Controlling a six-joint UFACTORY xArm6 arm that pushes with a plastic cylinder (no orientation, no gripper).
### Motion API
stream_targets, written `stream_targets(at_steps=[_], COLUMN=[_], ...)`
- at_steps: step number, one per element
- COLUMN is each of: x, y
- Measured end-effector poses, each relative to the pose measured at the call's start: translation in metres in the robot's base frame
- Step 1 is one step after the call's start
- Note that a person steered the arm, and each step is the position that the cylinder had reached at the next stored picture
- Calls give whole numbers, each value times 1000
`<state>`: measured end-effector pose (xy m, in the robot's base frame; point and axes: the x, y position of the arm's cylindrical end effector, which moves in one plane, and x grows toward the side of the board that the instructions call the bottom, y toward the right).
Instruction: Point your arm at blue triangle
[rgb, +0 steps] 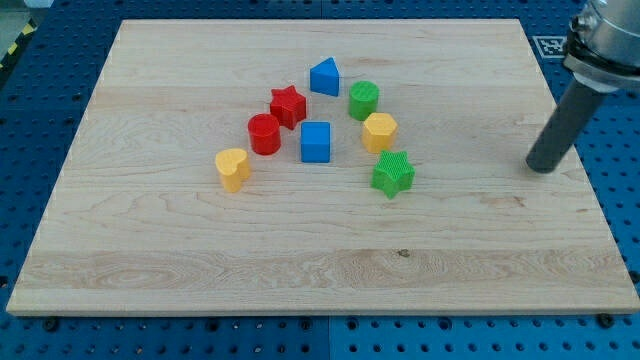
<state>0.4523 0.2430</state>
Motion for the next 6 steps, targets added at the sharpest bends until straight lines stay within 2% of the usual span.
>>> stream_targets(at_steps=[2, 3, 4, 6], x=[-29, -52, -45, -105], y=[-24, -66, -72, -146])
